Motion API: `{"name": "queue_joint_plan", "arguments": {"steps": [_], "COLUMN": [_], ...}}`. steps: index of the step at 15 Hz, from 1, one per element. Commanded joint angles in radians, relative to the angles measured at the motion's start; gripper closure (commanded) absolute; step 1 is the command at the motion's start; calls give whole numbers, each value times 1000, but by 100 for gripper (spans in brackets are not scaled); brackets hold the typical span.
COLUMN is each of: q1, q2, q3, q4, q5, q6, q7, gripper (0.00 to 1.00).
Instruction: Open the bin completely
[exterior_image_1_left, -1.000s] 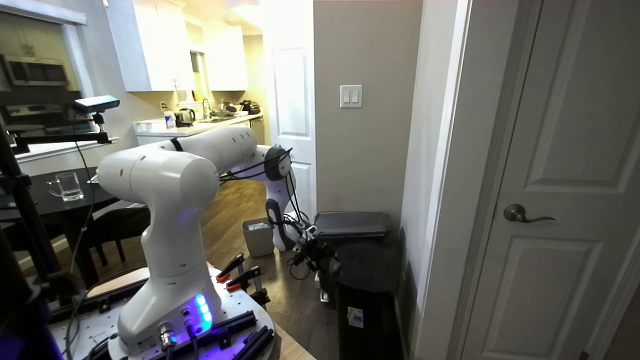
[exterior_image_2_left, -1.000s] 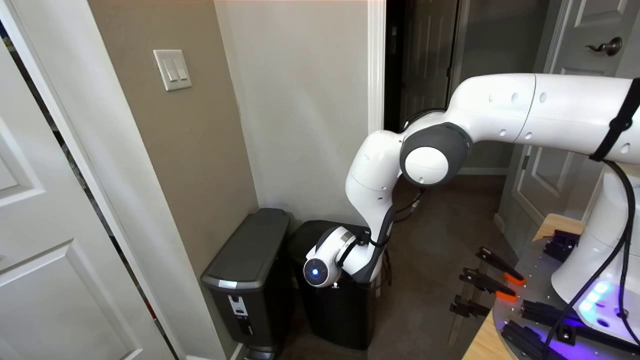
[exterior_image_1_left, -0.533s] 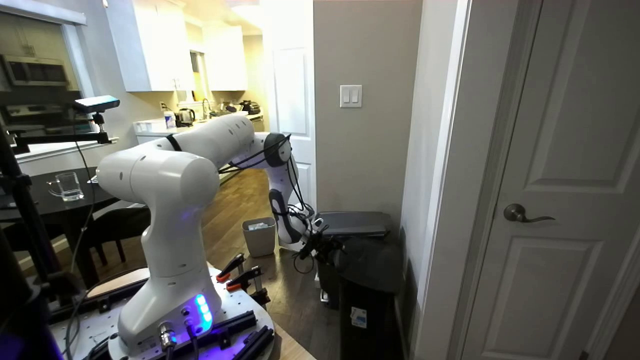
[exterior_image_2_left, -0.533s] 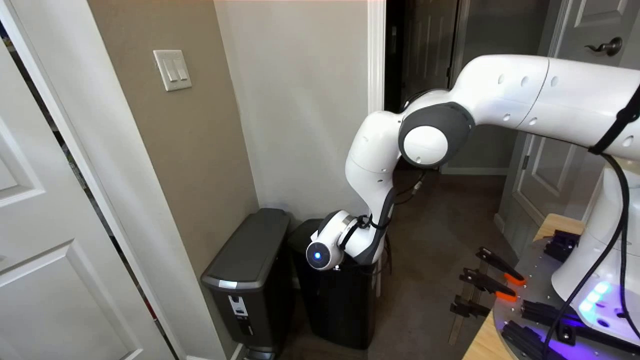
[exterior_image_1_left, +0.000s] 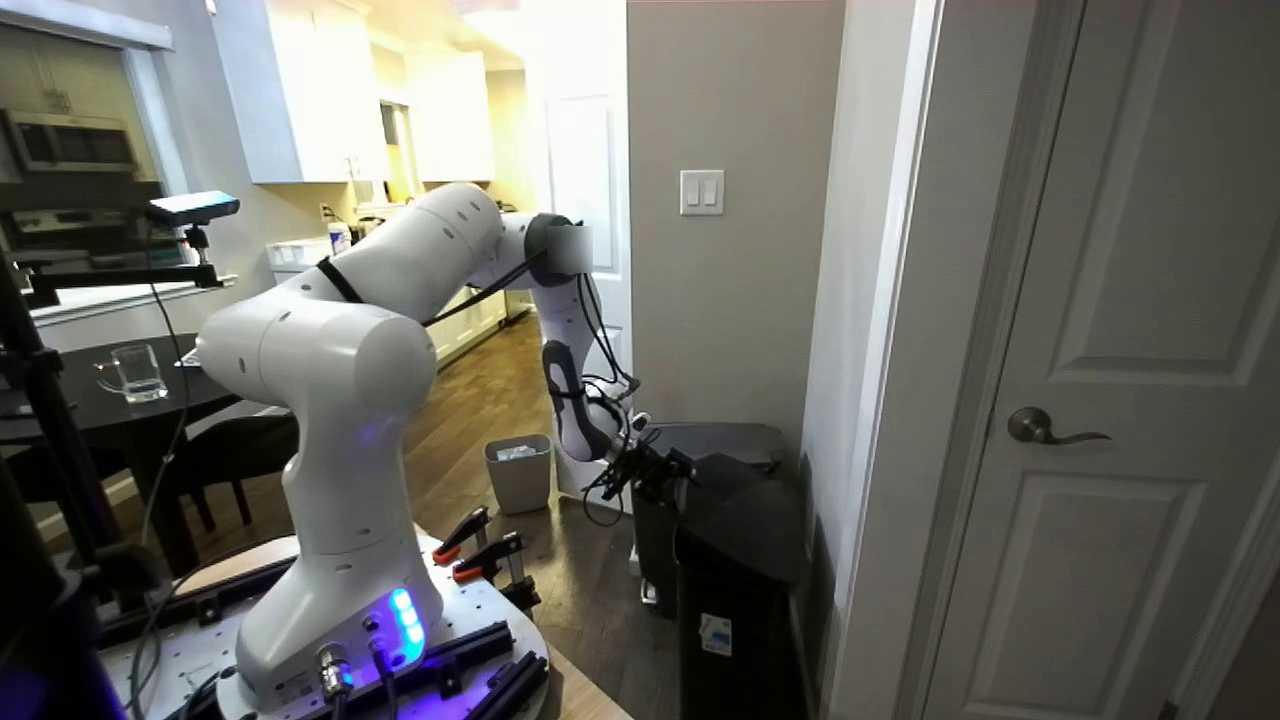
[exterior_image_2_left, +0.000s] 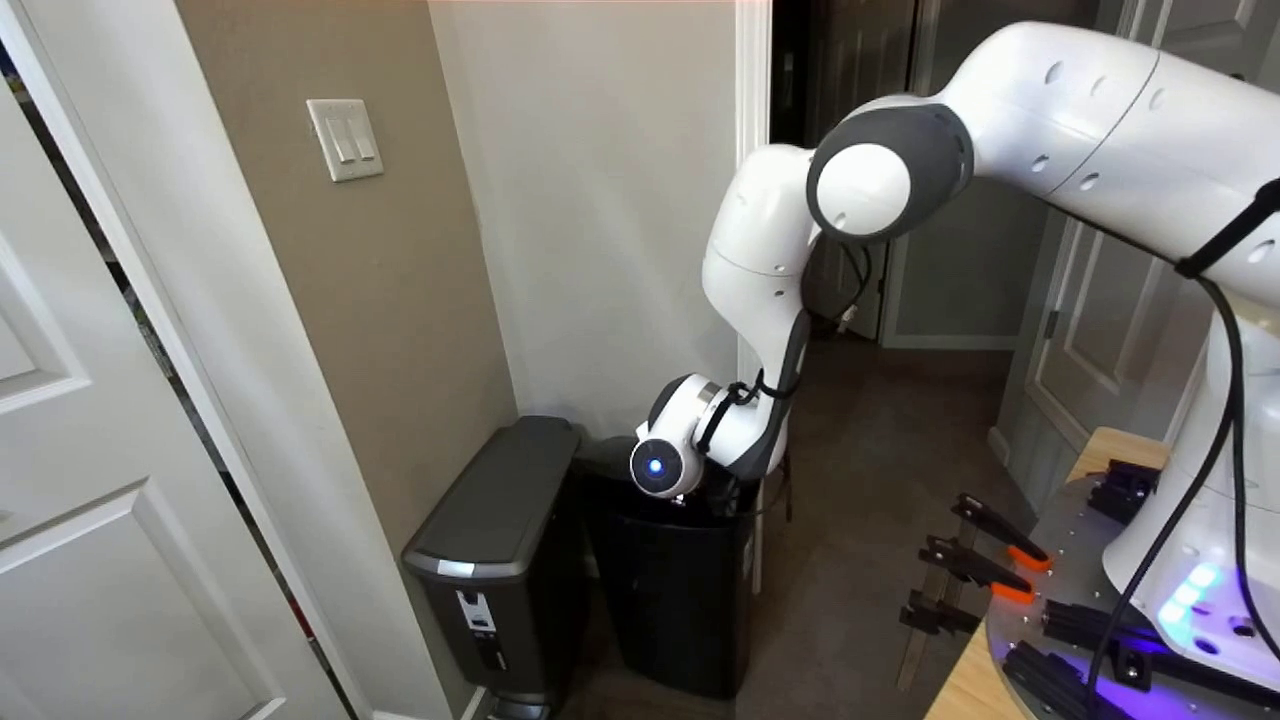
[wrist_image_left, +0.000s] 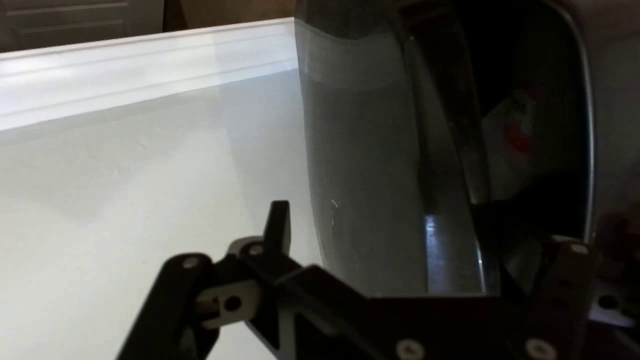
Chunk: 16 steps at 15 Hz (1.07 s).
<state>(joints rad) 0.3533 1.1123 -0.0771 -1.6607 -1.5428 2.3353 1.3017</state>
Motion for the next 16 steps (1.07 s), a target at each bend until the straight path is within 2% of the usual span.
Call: {"name": "queue_joint_plan", "arguments": {"steps": [1, 8, 16], "q1": [-106, -301, -452], "q2": [-136, -262, -341], "q3": [37, 90, 154], "q4": [-155, -269, -337], "q5": [-121, -337, -486], "q6": [74, 210, 231], "q7": [102, 291, 488], "gripper": [0, 0, 0]}}
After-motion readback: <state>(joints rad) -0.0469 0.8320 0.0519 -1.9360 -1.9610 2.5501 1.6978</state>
